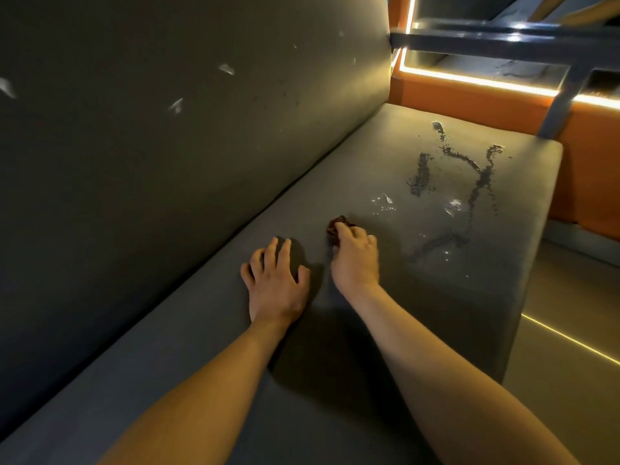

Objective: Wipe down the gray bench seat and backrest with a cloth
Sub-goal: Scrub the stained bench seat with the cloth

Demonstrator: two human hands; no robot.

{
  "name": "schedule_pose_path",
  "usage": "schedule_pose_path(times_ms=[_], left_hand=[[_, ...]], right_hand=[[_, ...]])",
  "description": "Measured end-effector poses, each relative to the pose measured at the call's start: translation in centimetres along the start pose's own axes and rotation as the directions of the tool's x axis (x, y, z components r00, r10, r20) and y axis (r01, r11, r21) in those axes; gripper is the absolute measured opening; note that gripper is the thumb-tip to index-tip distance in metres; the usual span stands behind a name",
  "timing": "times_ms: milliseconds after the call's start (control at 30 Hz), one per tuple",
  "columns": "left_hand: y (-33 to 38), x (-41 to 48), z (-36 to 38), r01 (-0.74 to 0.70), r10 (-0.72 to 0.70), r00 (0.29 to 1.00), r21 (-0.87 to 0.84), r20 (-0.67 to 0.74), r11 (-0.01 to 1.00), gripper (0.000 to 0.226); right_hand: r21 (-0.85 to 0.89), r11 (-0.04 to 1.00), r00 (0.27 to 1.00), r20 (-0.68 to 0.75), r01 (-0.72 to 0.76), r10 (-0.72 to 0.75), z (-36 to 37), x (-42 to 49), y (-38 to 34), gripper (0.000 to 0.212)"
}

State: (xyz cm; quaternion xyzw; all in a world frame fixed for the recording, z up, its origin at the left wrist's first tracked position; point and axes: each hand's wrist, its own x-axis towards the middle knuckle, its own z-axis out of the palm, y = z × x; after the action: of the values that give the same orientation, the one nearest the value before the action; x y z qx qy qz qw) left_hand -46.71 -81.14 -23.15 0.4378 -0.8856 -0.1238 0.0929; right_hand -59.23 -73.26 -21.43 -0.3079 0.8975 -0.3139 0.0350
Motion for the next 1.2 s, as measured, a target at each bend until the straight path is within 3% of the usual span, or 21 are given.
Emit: schedule_pose_path(times_ms=[100, 167, 233, 367, 467, 567, 667, 733, 800, 900, 967, 1000, 1100, 1200], left_hand=[[-0.1, -0.1, 0.2, -0.025, 0.025, 0.999, 0.008, -0.031, 1.0, 0.06], [-0.2, 0.1, 0.1, -0.022, 0.022, 0.999, 0.0, -0.024, 1.0, 0.061], [-0.3, 0.2, 0.0, 0.002, -0.002, 1.0, -0.014, 0.011, 1.0, 0.062], [0.0, 0.3, -0.9, 0.011, -0.009, 0.998, -0.028, 0.066, 1.0, 0.064], [-0.1, 1.0, -2.4, 0.012, -0.004, 0.991, -0.057, 0.133, 0.998, 0.064], [-0.9, 1.9, -3.1, 0.036, -0.032, 0.99, -0.024, 0.134, 0.999, 0.064], [-2.1, 2.3, -2.5, 0.152, -0.153, 0.985, 0.02, 0.074, 0.988, 0.067], [-2.3, 2.4, -1.8, 0.133, -0.134, 0.99, 0.024, 0.05, 0.991, 0.065], [-2.4, 2.5, -1.3, 0.108, -0.109, 0.993, 0.037, 0.038, 0.993, 0.065], [-2.6, 2.2, -0.9, 0.081, -0.083, 0.996, 0.094, 0.017, 0.992, 0.065], [-2.6, 2.2, -0.9, 0.08, -0.081, 0.997, 0.098, 0.014, 0.992, 0.066], [-2.6, 2.2, -0.9, 0.079, -0.08, 0.997, 0.086, 0.011, 0.993, 0.067], [-2.8, 2.0, -0.6, 0.068, -0.066, 0.997, 0.041, -0.05, 0.997, 0.075], [-3.1, 1.6, -0.4, 0.107, -0.117, 0.986, -0.084, -0.123, 0.991, 0.089]], right_hand=[[0.081, 0.975, 0.97, 0.111, 0.206, -0.215, 1.3, -1.2, -1.6, 0.046], [0.038, 0.948, 0.939, 0.134, 0.315, -0.318, 0.6, -0.6, -0.9, 0.047], [-0.059, 0.959, 0.957, 0.105, 0.278, -0.271, -0.5, 0.7, 1.0, 0.051], [-0.113, 0.994, 1.0, 0.016, 0.003, -0.001, -2.2, 2.0, 3.3, 0.054], [-0.058, 0.998, 0.997, 0.077, 0.027, -0.023, -1.1, 1.7, 0.7, 0.052], [0.069, 0.985, 0.967, 0.191, 0.161, -0.171, 1.0, 1.4, -2.7, 0.05], [0.129, 0.891, 0.831, 0.321, 0.436, -0.454, 3.0, 1.9, -4.2, 0.048], [0.098, 0.855, 0.787, 0.349, 0.509, -0.509, 3.5, 4.1, -3.4, 0.049], [0.047, 0.883, 0.836, 0.3, 0.468, -0.459, 3.5, 6.6, -2.3, 0.051], [-0.004, 0.967, 0.954, 0.163, 0.256, -0.252, 3.4, 9.1, -1.9, 0.054], [0.032, 0.986, 0.977, 0.134, 0.165, -0.168, 4.0, 9.1, -3.2, 0.053], [0.047, 0.98, 0.969, 0.15, 0.193, -0.198, 4.6, 8.8, -4.2, 0.051], [0.157, 0.901, 0.867, 0.249, 0.404, -0.432, 6.7, 6.8, -6.8, 0.045], [0.338, 0.824, 0.692, 0.448, 0.455, -0.566, 7.1, 5.4, -7.7, 0.042]])
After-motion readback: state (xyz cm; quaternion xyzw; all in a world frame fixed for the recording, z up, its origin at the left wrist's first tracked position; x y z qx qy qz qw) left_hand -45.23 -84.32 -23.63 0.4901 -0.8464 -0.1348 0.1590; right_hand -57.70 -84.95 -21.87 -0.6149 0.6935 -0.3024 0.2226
